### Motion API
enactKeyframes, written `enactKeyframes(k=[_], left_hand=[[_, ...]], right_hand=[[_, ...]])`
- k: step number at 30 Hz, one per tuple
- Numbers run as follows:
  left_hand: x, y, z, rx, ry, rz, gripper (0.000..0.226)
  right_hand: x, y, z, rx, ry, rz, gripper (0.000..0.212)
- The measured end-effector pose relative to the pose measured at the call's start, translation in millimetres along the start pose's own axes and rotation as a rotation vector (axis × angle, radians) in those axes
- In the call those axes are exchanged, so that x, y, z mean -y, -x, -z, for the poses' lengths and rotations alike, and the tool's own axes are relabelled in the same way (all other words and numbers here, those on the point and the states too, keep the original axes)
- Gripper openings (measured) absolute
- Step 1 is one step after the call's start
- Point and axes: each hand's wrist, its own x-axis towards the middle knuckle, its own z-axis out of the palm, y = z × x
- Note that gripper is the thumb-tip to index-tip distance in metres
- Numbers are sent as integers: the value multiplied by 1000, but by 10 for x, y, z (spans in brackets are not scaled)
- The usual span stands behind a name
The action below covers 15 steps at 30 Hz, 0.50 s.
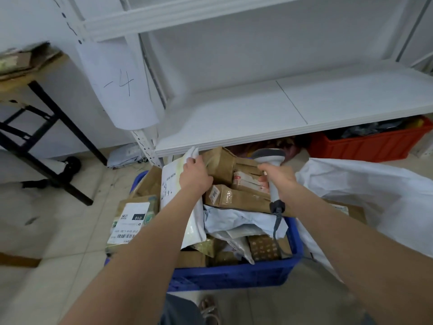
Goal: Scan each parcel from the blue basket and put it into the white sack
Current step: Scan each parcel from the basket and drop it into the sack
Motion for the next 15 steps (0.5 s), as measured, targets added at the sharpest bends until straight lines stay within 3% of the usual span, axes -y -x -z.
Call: enactKeyframes(k=[3, 6, 10, 15], left_hand=[[166, 102, -28, 72, 72, 188, 90], [426, 227, -159, 226, 129, 322, 95], [579, 397, -200, 218, -19, 243, 40], [519, 522, 17, 108, -125, 216, 33]], right_hand=[[-12, 30, -77, 33, -7, 5, 21], [-27, 139, -219, 42, 46, 20, 18], [-78, 292, -404, 61, 109, 39, 21], [-69, 430, -420, 72, 121, 86, 19]])
